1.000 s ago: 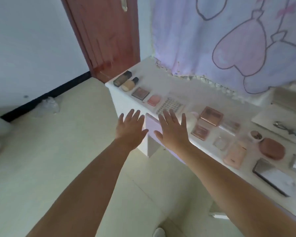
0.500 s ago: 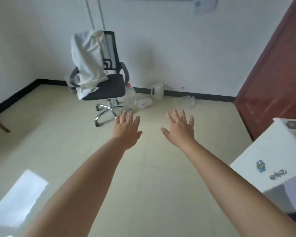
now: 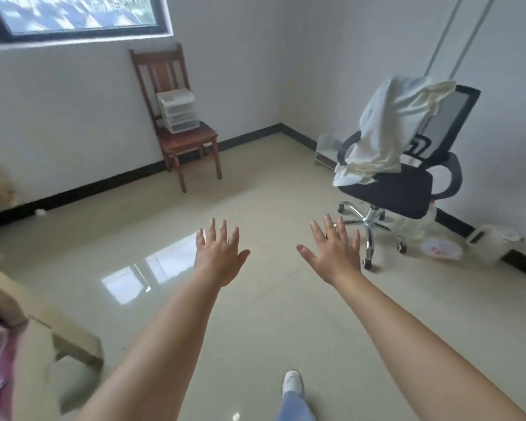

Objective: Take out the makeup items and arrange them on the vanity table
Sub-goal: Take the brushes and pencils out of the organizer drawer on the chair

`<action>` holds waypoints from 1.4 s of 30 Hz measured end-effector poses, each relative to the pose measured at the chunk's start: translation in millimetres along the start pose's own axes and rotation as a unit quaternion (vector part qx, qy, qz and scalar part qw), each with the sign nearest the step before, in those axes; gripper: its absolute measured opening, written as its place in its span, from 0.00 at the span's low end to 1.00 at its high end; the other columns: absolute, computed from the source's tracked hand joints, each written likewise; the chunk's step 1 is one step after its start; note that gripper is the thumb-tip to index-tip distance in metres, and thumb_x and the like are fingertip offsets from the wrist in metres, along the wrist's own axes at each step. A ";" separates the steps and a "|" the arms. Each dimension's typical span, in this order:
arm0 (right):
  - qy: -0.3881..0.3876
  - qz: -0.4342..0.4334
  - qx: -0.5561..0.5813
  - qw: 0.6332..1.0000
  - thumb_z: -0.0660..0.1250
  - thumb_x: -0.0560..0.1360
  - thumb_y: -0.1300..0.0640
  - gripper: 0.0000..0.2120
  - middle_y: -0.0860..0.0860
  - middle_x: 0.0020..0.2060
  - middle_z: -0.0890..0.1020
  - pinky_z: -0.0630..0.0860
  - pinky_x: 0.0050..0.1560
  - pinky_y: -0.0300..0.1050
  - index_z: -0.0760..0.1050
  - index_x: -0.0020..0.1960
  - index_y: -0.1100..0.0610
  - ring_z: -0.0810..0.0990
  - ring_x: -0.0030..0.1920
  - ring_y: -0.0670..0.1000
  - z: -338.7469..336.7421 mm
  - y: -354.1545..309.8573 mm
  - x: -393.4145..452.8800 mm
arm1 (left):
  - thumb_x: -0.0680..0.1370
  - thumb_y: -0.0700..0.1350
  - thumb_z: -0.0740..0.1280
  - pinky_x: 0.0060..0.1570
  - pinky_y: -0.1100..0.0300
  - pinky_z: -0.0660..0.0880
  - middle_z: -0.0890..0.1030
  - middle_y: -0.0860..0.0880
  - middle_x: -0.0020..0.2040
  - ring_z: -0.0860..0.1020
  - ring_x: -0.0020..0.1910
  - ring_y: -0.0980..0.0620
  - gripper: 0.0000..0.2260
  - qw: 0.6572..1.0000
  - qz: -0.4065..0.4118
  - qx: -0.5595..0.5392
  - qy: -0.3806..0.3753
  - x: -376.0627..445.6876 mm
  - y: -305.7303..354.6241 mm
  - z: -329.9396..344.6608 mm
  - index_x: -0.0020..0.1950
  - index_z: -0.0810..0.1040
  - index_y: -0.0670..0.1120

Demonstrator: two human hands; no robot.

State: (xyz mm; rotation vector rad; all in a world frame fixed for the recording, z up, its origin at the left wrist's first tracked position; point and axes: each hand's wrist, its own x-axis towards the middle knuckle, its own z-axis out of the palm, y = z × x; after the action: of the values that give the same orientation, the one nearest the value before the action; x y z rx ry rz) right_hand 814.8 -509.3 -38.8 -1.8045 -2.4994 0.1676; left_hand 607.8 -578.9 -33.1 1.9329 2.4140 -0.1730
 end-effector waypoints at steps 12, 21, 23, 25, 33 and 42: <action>-0.025 -0.110 -0.006 0.994 0.47 0.76 0.36 0.31 0.51 0.75 0.44 0.39 0.71 0.58 0.46 0.74 0.48 0.41 0.75 0.54 28.7 -109.3 302.9 | 0.80 0.56 0.48 0.72 0.47 0.44 0.47 0.44 0.76 0.43 0.75 0.44 0.25 0.977 -0.205 -0.066 -0.006 224.5 -129.1 -4.1 0.74 0.50 0.46; -0.013 -0.160 -0.010 0.987 0.46 0.76 0.37 0.30 0.52 0.75 0.44 0.40 0.72 0.58 0.45 0.74 0.48 0.41 0.75 0.54 31.8 -245.5 510.0 | 0.80 0.57 0.48 0.71 0.46 0.46 0.49 0.44 0.76 0.46 0.75 0.46 0.26 0.970 -0.240 -0.044 -0.009 393.4 -272.5 -14.6 0.74 0.50 0.46; -0.009 -0.155 -0.011 0.988 0.46 0.76 0.37 0.30 0.52 0.75 0.44 0.40 0.72 0.58 0.45 0.74 0.48 0.41 0.75 0.54 29.6 -274.8 552.0 | 0.80 0.57 0.48 0.71 0.46 0.46 0.49 0.43 0.76 0.46 0.75 0.46 0.26 0.973 -0.228 -0.033 -0.009 435.5 -304.4 -20.6 0.74 0.50 0.45; -0.006 -0.155 -0.007 0.988 0.46 0.76 0.38 0.30 0.52 0.75 0.44 0.40 0.72 0.58 0.45 0.74 0.48 0.41 0.75 0.54 29.4 -300.6 590.8 | 0.80 0.56 0.47 0.71 0.46 0.46 0.49 0.43 0.76 0.45 0.75 0.46 0.26 0.974 -0.226 -0.027 -0.004 478.6 -332.5 -26.4 0.74 0.49 0.45; -0.031 -0.141 -0.008 0.990 0.47 0.77 0.38 0.30 0.52 0.75 0.44 0.41 0.72 0.58 0.46 0.74 0.49 0.42 0.75 0.54 49.1 -353.5 761.9 | 0.80 0.56 0.48 0.71 0.46 0.46 0.49 0.43 0.76 0.45 0.75 0.46 0.26 0.979 -0.197 -0.048 -0.007 657.6 -394.1 -24.8 0.74 0.50 0.46; -0.071 -0.121 -0.026 0.990 0.47 0.77 0.39 0.29 0.53 0.75 0.45 0.44 0.72 0.57 0.46 0.74 0.49 0.43 0.75 0.54 78.9 -371.5 996.4 | 0.80 0.56 0.48 0.72 0.46 0.46 0.49 0.44 0.76 0.45 0.75 0.47 0.26 0.973 -0.223 -0.049 -0.037 873.0 -473.0 -25.5 0.74 0.51 0.45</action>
State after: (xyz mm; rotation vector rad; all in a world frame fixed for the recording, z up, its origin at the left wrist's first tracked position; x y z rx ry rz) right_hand 141.6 315.8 -92.1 -1.5374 -2.8205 0.2276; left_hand -44.8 168.9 -70.7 1.2944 2.7070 -0.1326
